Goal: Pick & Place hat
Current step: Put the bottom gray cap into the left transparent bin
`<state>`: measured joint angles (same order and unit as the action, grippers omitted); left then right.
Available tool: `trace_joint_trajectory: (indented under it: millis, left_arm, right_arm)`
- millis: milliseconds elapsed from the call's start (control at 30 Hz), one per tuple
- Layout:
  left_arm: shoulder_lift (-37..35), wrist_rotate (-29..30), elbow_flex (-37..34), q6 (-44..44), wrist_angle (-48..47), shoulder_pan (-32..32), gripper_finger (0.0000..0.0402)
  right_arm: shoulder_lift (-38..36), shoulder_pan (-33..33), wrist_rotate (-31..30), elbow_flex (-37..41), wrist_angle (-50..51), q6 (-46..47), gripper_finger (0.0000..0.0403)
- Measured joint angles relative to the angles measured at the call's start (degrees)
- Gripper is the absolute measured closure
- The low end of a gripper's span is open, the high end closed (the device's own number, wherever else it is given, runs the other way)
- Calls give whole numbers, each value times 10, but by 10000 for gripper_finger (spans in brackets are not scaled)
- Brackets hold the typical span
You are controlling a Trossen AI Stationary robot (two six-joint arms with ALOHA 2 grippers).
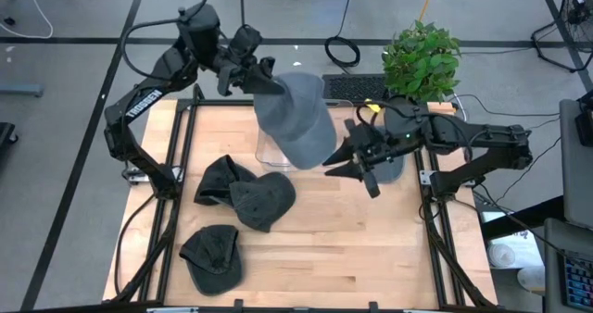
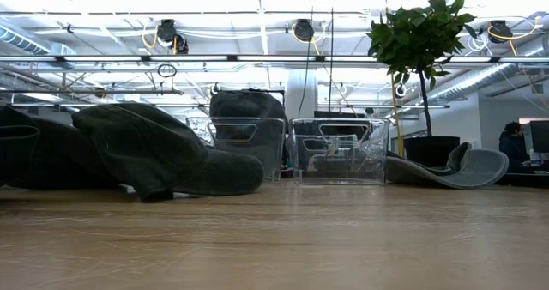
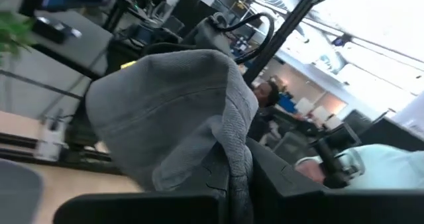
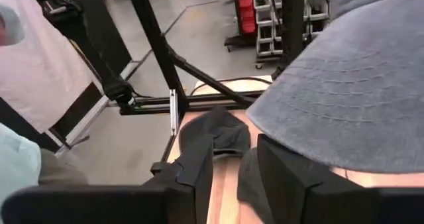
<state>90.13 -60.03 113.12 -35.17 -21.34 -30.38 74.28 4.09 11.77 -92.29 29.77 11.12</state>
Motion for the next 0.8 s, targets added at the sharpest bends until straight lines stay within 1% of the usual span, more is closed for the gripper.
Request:
trace_joint_trajectory:
  millis: [133, 300, 400, 500, 633, 800]
  left_arm:
    - [0, 0, 0, 62, -57, -20, 379]
    - [0, 0, 0, 122, -141, -48, 379]
    - [0, 2, 0, 140, -161, -57, 379]
    - [0, 5, 0, 158, -176, -57, 379]
    - [0, 48, 0, 203, -236, -49, 379]
    - [0, 136, 0, 254, -300, -38, 379]
  right_arm:
    - [-11, -3, 2, 0, 6, -7, 302]
    - [-30, -3, -1, 0, 42, -15, 303]
    - [-43, -3, -7, 0, 57, -16, 303]
    - [-53, -4, -33, 0, 60, -26, 303]
    - [-60, -4, -65, 0, 45, -54, 303]
    - [-53, -4, -76, 0, 22, -93, 303]
